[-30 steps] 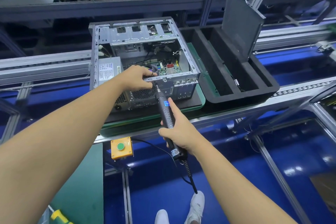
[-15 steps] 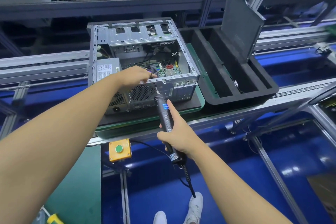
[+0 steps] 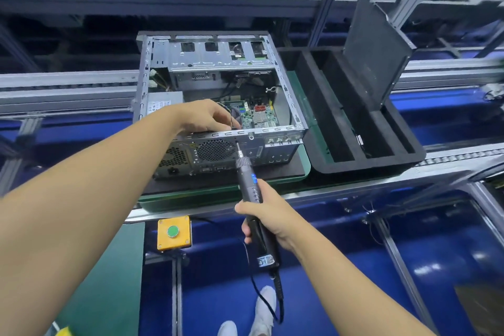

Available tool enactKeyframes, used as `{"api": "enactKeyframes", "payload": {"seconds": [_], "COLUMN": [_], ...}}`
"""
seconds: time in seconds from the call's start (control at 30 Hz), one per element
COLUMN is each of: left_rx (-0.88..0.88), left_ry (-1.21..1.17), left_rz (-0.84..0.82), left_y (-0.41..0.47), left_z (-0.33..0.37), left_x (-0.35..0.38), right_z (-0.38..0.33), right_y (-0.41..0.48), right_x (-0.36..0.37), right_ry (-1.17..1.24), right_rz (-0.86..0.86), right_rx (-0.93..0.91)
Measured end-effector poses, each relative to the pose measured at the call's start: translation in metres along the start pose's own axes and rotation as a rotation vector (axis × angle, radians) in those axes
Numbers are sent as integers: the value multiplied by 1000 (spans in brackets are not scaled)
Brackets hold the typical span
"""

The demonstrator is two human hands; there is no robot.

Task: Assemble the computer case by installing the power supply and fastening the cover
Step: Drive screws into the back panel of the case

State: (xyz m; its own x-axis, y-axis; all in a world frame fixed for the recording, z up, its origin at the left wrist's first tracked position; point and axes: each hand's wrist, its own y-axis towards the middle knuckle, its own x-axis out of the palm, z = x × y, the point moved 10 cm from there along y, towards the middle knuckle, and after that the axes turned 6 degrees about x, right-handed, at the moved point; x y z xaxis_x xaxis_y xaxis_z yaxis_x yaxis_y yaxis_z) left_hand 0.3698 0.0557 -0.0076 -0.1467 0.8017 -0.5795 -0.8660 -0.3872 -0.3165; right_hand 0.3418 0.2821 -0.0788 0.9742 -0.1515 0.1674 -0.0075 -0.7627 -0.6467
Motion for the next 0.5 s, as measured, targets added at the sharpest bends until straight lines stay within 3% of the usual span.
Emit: {"api": "enactKeyframes", "payload": {"seconds": [0.17, 0.5], "left_rx": [-11, -30], "left_ry": [-41, -62], "left_rz": [72, 215], "left_y": [5, -6], "left_z": [-7, -3], "left_x": [-3, -6], "right_z": [1, -12], "right_y": [3, -6], "right_x": [9, 5], "right_ry": [-14, -117], "right_rz": [-195, -311], "right_rx": [25, 31]}}
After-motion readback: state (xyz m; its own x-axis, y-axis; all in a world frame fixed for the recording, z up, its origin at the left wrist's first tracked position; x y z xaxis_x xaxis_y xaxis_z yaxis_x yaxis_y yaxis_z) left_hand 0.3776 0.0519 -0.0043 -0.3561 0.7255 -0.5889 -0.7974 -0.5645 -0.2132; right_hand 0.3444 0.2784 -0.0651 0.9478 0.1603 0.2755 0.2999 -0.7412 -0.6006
